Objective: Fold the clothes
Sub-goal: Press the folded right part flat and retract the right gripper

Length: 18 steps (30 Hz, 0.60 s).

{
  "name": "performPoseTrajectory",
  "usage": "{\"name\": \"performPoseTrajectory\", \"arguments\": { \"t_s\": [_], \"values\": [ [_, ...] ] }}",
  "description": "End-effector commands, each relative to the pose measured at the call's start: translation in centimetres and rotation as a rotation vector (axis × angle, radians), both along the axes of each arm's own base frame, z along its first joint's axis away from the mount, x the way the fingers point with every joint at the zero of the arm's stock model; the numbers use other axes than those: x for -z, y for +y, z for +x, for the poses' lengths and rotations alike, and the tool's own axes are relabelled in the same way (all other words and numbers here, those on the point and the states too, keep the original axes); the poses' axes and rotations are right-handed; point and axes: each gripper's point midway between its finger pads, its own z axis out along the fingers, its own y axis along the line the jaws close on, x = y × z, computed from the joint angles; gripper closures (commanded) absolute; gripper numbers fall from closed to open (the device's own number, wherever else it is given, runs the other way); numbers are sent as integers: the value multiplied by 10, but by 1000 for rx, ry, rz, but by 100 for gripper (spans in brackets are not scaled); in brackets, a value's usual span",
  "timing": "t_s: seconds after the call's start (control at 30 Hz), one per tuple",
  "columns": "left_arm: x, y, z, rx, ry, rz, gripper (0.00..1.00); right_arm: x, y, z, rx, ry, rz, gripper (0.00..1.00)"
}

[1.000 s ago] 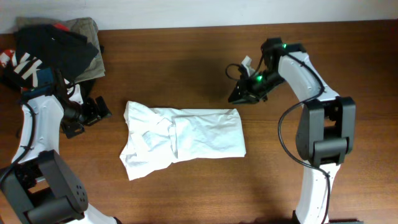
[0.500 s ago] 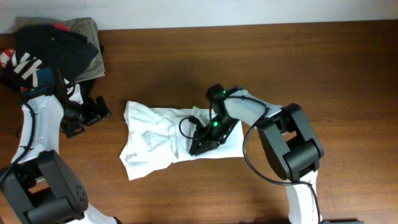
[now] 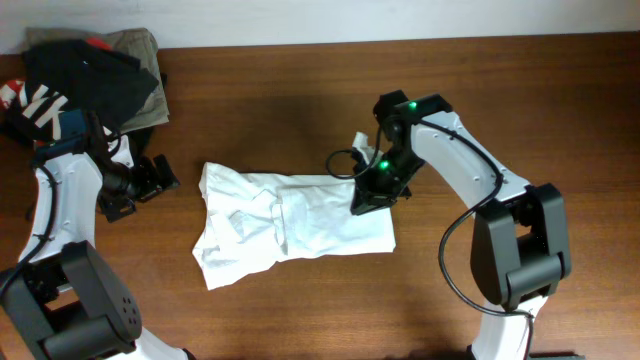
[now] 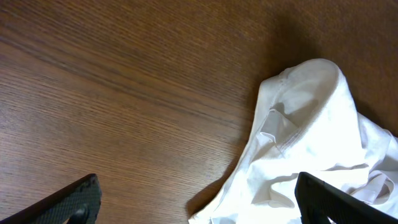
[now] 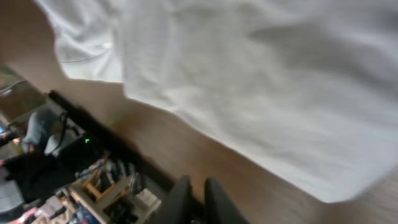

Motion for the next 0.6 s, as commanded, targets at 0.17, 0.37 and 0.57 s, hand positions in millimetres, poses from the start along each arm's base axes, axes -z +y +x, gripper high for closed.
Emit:
{"name": "performPoseTrajectory", "arguments": {
  "t_s": [0.17, 0.37, 0.57],
  "values": [
    [-2, 1, -1, 0, -2, 6, 1, 68, -38, -45, 45, 138, -82, 96],
    [-2, 1, -1, 1, -1, 5, 1, 95, -92, -45, 156, 154, -175, 92],
    [-2, 0, -1, 1, -2, 3, 1, 71, -137, -10, 328, 92, -194, 96]
  ]
}}
